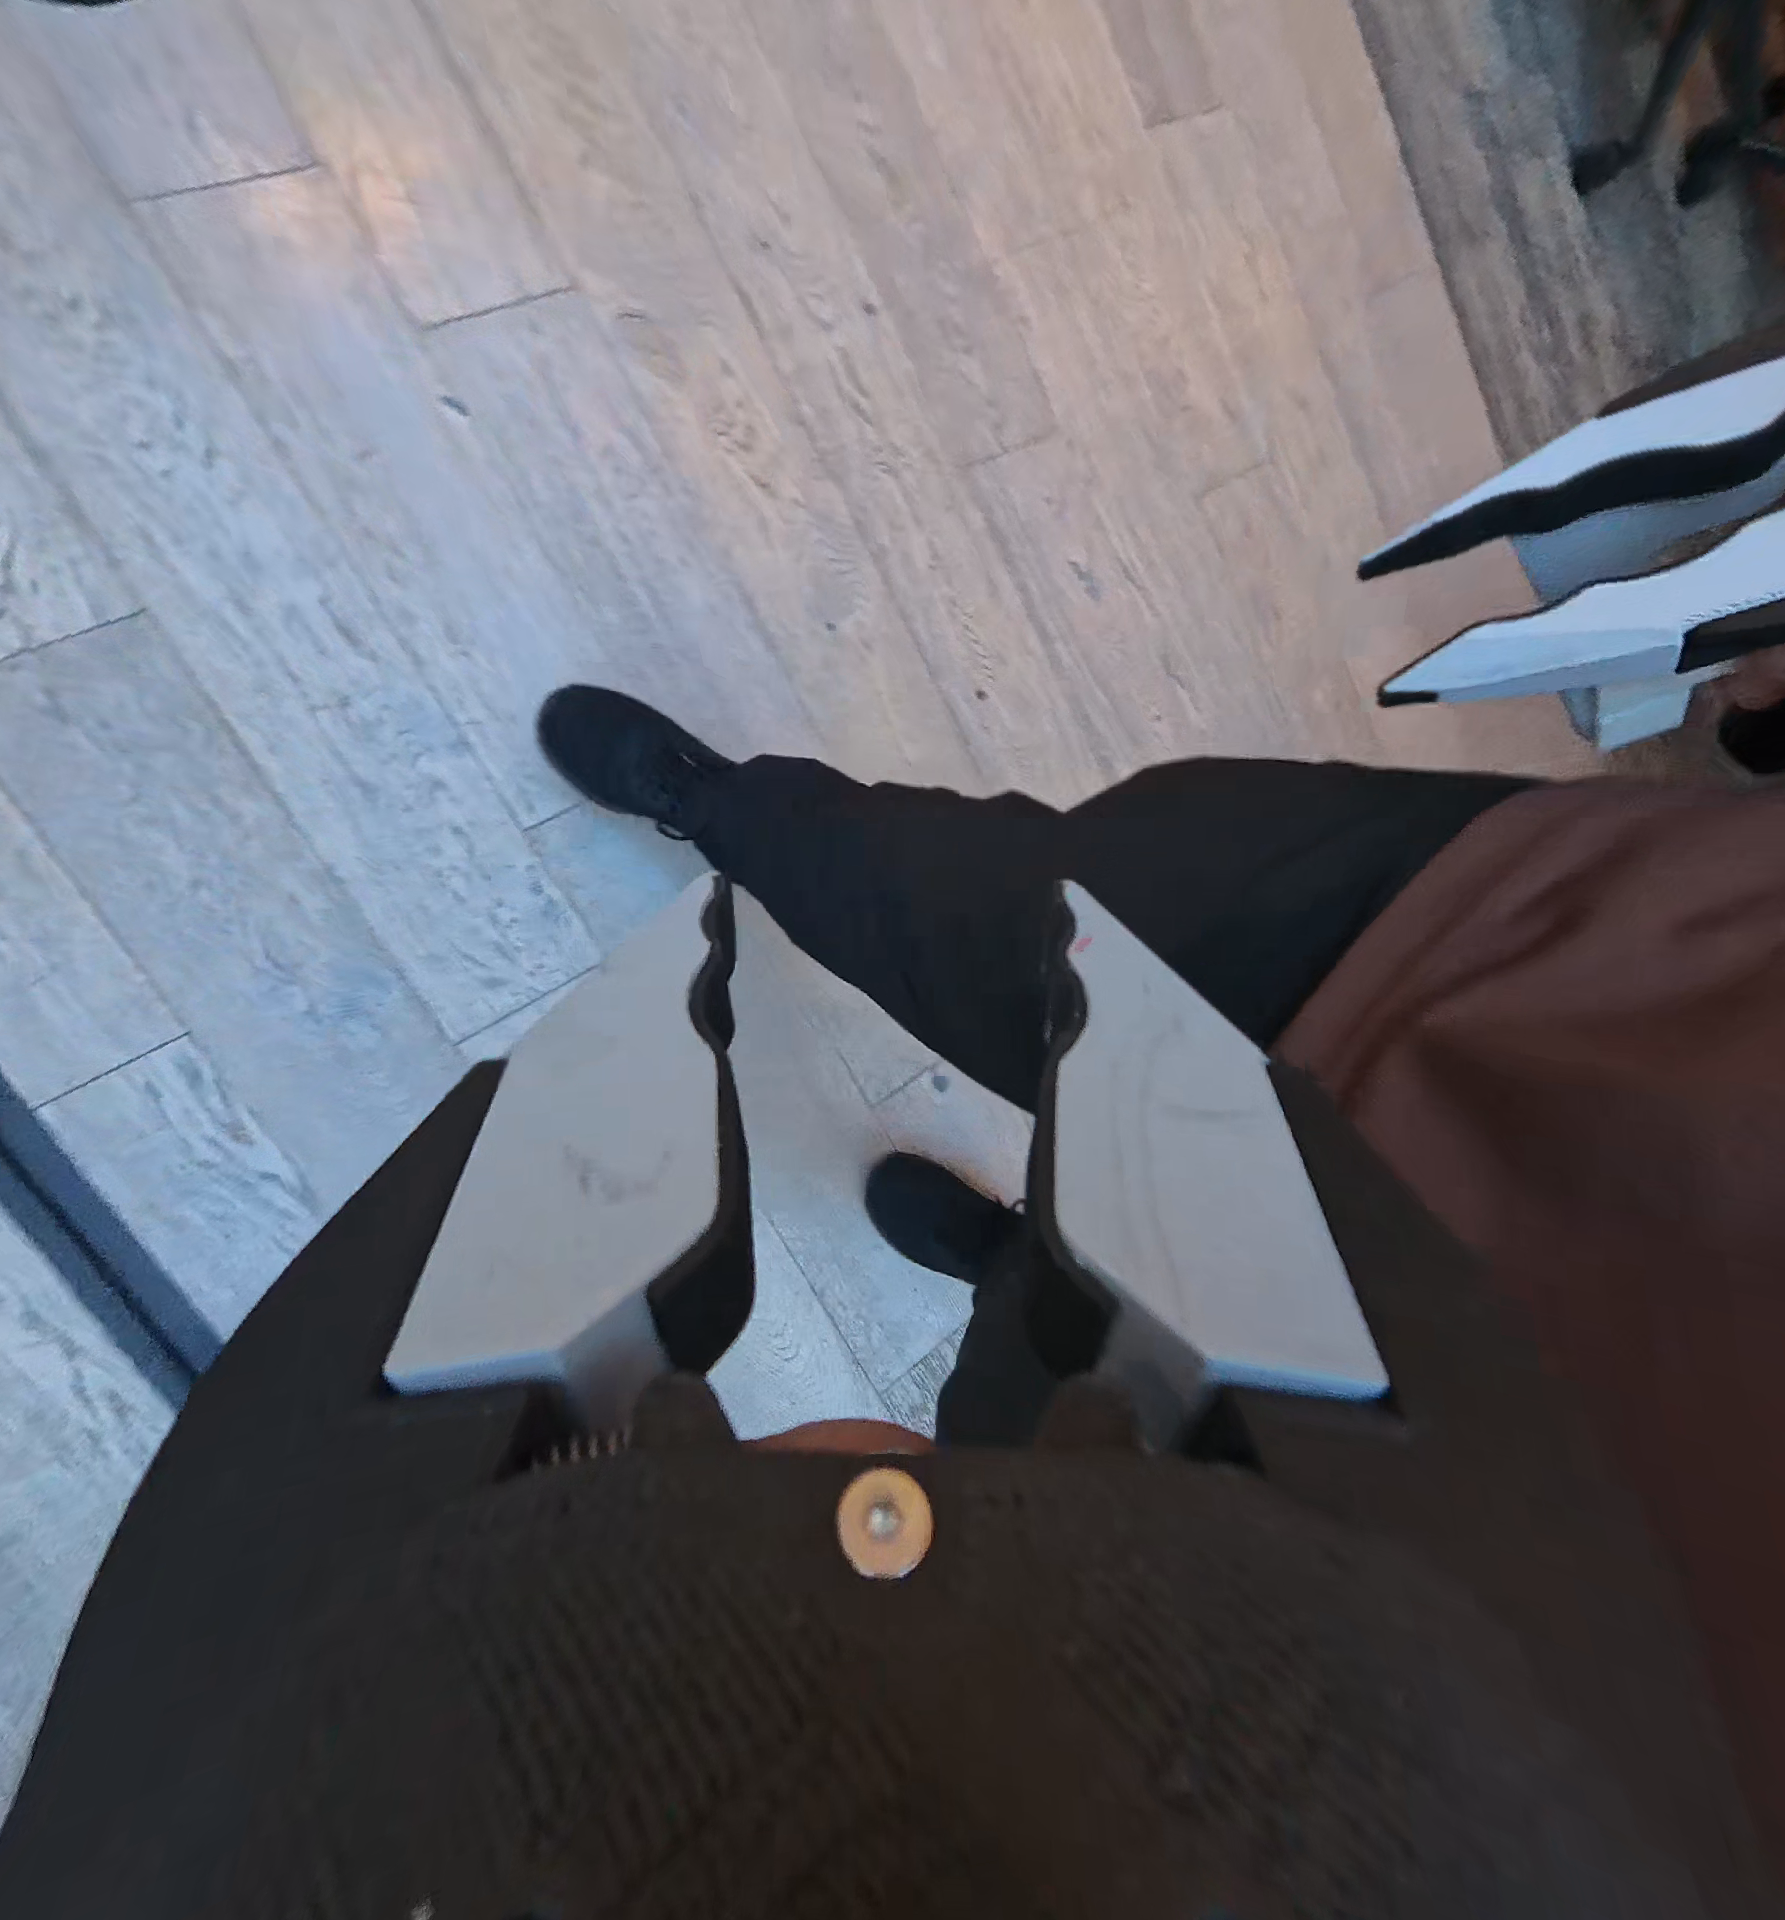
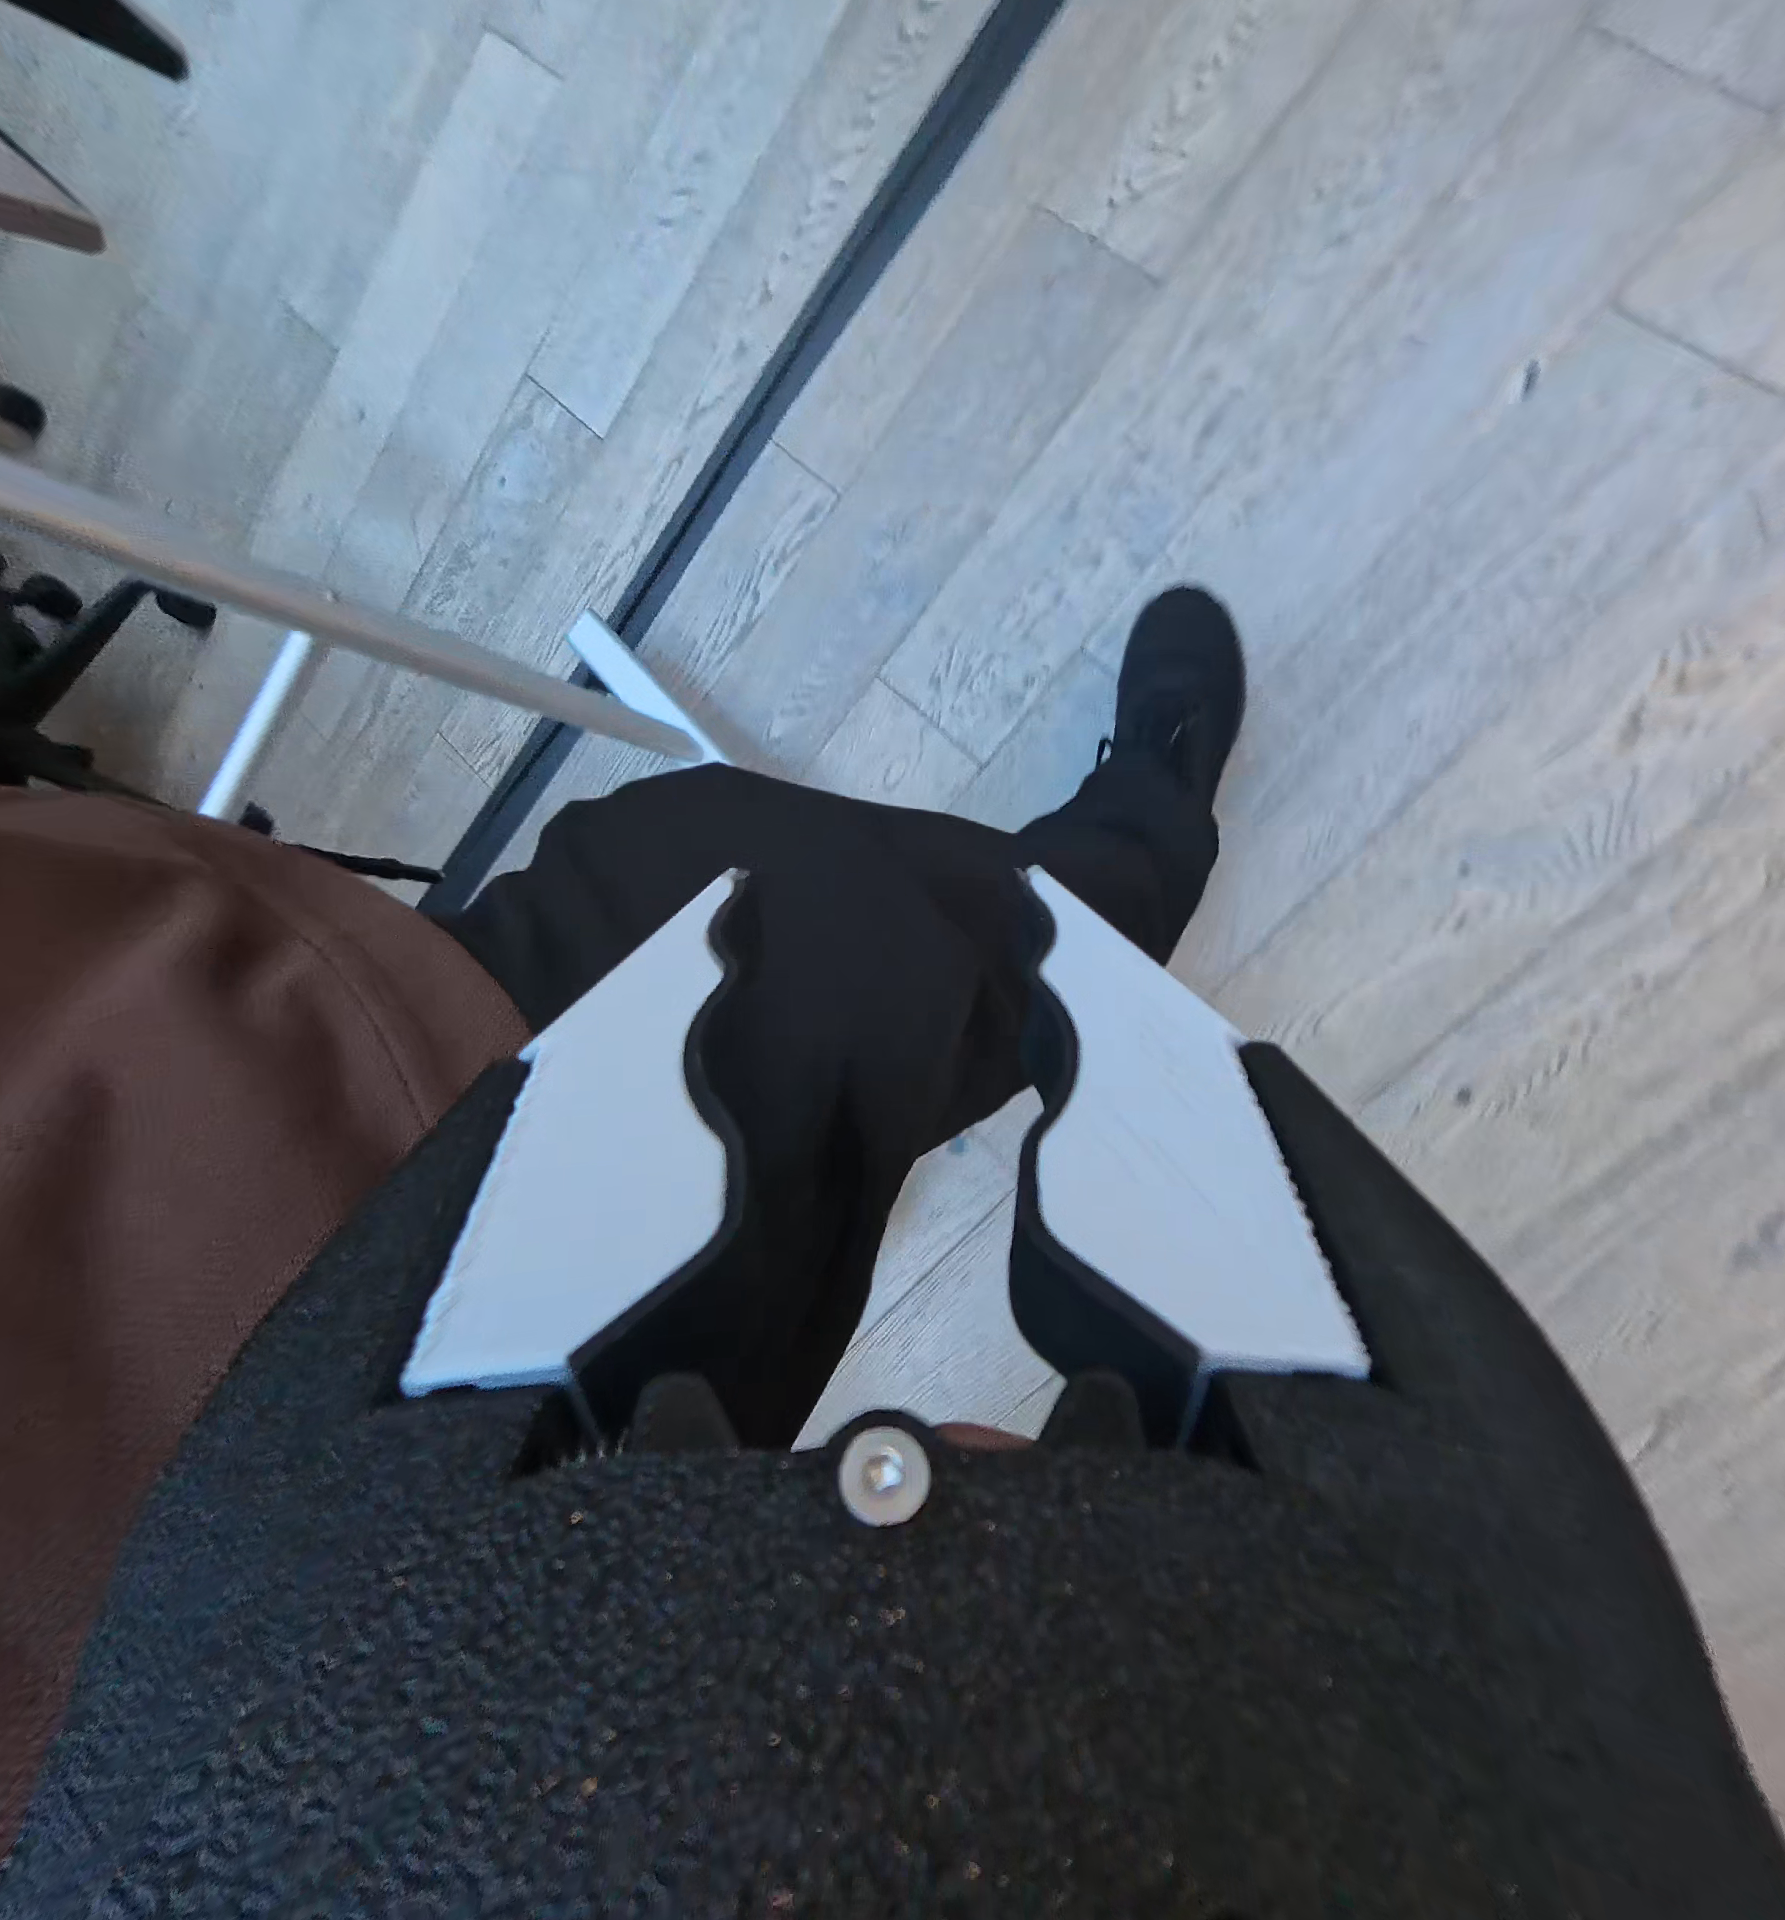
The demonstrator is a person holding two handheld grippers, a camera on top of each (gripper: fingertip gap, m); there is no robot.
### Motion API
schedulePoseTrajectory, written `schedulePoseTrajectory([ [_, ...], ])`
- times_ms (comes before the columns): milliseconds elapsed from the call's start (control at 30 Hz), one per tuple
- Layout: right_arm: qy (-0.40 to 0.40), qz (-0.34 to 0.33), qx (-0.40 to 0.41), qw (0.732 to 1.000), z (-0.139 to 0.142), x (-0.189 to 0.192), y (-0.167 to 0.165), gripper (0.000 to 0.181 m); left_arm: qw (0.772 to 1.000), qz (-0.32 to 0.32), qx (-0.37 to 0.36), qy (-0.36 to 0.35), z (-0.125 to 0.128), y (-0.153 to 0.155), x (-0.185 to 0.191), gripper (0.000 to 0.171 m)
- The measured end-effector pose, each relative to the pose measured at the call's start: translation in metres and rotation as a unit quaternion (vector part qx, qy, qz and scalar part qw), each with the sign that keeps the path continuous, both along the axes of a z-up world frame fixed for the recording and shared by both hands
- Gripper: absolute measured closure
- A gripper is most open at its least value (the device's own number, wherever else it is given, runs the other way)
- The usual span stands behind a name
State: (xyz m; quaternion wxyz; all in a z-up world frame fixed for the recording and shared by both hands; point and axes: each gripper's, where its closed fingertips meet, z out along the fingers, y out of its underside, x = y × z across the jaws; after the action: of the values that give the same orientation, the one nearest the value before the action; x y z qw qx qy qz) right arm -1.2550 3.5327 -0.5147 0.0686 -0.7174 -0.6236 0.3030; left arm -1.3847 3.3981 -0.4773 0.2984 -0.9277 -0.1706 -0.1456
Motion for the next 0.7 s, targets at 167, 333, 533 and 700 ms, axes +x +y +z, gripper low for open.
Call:
schedulePoseTrajectory([
  [167, 0.029, 0.101, 0.015, 0.994, 0.023, -0.203, 0.037, 0.133, 0.990, 0.131, -0.053, -0.011, -0.002, -0.011, -0.154, 0.117],
  [333, 0.065, 0.252, 0.044, 0.965, 0.067, -0.394, 0.015, 0.134, 0.970, 0.239, -0.048, 0.006, 0.009, -0.034, -0.302, 0.118],
  [533, 0.078, 0.357, 0.056, 0.929, 0.068, -0.599, -0.067, 0.133, 0.926, 0.376, 0.013, -0.001, -0.020, -0.091, -0.458, 0.115],
  [700, 0.018, 0.404, 0.084, 0.911, 0.053, -0.721, -0.160, 0.130, 0.915, 0.401, 0.022, -0.024, -0.041, -0.175, -0.564, 0.113],
])
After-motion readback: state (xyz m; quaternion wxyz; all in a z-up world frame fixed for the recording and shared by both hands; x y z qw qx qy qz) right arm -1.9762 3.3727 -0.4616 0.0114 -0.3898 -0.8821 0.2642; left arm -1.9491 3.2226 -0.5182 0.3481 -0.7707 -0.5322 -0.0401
